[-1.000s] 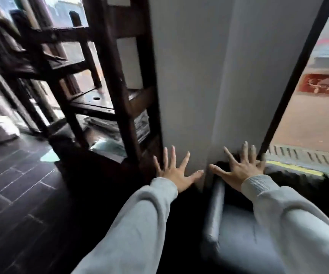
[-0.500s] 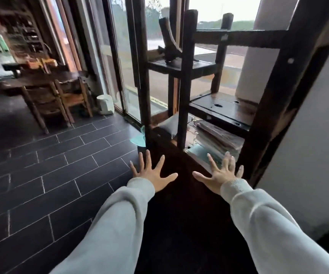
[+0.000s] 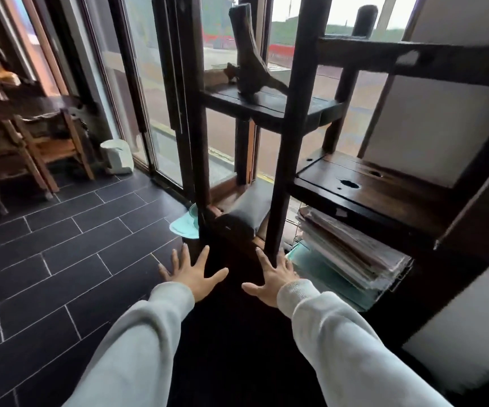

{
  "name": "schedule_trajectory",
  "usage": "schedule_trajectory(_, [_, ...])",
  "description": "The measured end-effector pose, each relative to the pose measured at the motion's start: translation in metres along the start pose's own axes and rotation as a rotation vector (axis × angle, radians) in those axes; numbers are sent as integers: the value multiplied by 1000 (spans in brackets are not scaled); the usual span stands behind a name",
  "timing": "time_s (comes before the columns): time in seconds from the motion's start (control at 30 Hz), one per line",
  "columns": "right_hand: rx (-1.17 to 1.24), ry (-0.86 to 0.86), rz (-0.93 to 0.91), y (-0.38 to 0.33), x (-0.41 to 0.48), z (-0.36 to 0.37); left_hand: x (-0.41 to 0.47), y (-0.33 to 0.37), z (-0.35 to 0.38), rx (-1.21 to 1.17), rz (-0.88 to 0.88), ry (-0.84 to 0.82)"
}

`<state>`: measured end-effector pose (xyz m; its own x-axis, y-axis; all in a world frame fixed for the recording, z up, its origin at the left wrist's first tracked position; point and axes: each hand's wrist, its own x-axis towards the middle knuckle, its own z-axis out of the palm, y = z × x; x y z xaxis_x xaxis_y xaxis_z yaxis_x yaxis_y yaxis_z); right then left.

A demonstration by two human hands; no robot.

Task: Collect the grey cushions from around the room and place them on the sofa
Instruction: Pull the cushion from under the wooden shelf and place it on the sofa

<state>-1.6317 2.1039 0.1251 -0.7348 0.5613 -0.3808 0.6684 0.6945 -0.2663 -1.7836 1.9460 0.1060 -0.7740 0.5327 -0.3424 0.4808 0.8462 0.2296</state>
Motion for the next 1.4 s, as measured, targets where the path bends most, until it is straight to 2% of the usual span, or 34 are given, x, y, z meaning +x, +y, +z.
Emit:
schedule_trajectory(0.4, [151, -59, 82, -37, 252, -31, 226, 33, -30, -144, 21, -180])
schedule_trajectory(0.6, [228, -103, 260, -40, 338, -47, 317, 44, -53, -235, 57, -220])
schedule_trajectory(0.73, [280, -101, 416, -36, 384, -36, 379, 46, -49, -225, 108, -317])
schedule_trajectory(0.8, [389, -85, 532, -40, 403, -26, 411, 47, -44, -189, 164, -374])
schedule_trajectory(0.93, [710, 26, 797, -58, 427, -4, 464, 49, -32, -177, 208, -524])
schedule_trajectory(1.03, [842, 162, 975, -75, 442, 3, 495, 41, -23, -115, 219, -605])
schedule_trajectory(1.13, [895, 211, 1014, -94, 458, 1, 525, 29, -20, -134, 189, -640])
schedule_trajectory(1.23, [910, 299, 968, -122, 474, 2, 551, 20, -16, -242, 124, -695])
schedule_trajectory(1.33, [992, 401, 906, -144, 480, 4, 567, 18, -12, -492, -24, -736])
schedule_trajectory(1.4, [951, 478, 876, -150, 477, -2, 573, 19, -16, -646, -107, -725])
